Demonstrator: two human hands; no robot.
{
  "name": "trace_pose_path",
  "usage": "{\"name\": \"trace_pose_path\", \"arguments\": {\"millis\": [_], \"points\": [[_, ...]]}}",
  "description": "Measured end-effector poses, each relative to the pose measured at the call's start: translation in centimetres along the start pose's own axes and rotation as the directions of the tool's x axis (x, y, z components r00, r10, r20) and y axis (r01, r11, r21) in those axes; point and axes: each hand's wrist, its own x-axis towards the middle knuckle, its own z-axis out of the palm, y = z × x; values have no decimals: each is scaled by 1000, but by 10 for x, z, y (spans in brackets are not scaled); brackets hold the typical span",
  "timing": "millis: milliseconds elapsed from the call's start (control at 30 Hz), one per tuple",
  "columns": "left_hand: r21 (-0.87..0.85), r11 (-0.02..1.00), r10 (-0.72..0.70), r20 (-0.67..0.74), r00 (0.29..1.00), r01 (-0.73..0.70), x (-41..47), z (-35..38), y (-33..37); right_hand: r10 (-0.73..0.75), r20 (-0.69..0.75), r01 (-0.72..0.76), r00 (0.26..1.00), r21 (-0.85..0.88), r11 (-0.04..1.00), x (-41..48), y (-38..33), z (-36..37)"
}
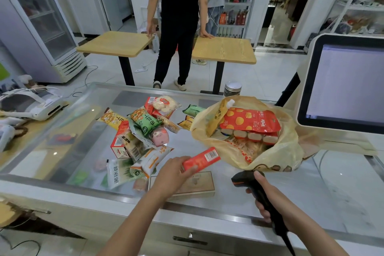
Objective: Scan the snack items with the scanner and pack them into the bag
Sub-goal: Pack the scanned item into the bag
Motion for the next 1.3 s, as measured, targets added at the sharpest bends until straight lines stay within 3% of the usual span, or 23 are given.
{"name": "trace_pose_path", "arguments": {"millis": [67, 167, 367, 567, 1300], "points": [[-9, 1000, -6, -137, 991, 4, 3, -2, -1, 26, 18, -26, 999, -22, 999, -9, -9, 3], [-195, 980, -44, -87, 995, 27, 3, 8, -4, 50, 51, -49, 997, -23, 999, -25, -29, 5], [-170, 983, 33, -238, 971, -75, -3, 32, -18, 10, 132, -12, 991, 17, 1000, -71, -80, 4], [-130, 974, 149, -255, 955, -186, -7, 40, -28, -58, 136, 64, 989, -41, 997, -106, -113, 4], [-115, 957, 229, -274, 934, -268, -10, 44, -35, -82, 104, 97, 991, -149, 984, -116, -117, 10]]}}
